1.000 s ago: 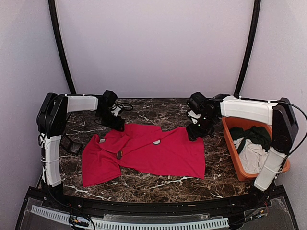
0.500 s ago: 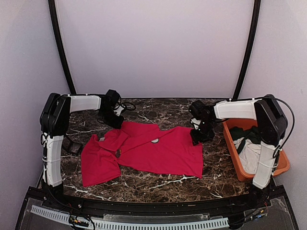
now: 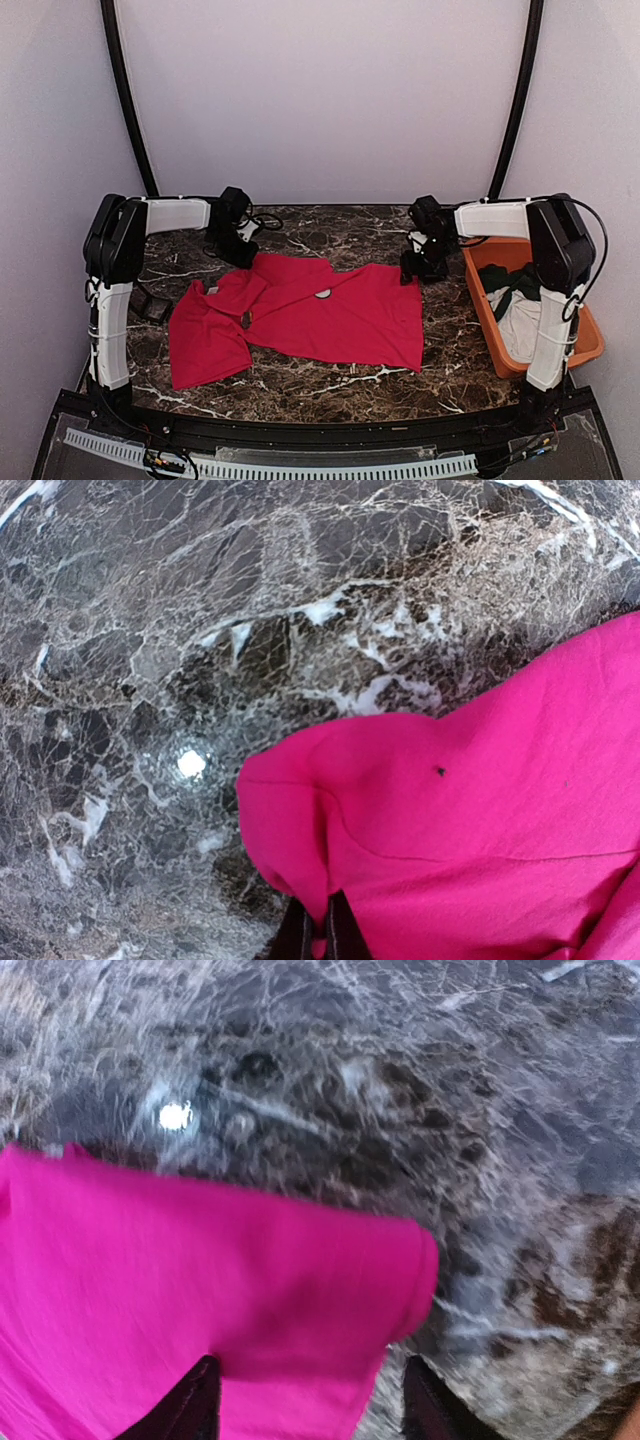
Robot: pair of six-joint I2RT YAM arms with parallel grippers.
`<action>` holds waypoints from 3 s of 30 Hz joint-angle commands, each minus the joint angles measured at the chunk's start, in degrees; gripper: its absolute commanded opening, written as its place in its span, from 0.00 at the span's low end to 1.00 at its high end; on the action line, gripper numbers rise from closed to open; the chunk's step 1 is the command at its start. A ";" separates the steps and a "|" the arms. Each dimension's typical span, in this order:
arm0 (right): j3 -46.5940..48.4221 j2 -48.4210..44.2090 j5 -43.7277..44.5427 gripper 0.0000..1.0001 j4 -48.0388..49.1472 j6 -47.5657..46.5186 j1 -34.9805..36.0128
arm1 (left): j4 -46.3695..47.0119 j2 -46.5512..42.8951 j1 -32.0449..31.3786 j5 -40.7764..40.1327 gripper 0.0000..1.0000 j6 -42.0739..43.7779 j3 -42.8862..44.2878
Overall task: Pin the brooch onto the clothing
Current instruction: Flatten out the clothing with brooches at the center of the board.
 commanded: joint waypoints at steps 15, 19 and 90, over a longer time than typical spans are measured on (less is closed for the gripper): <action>-1.02 1.32 7.05 0.00 0.27 1.70 -0.85 | 6.04 -8.03 6.23 -7.21 0.01 -3.14 -4.75; -1.02 1.11 9.68 0.00 -0.85 1.22 -1.13 | 7.91 -10.12 7.91 -8.92 0.01 -3.20 -5.70; 0.69 2.99 8.49 0.60 -13.36 -2.02 16.27 | 0.92 3.95 8.27 -13.43 0.54 0.97 2.86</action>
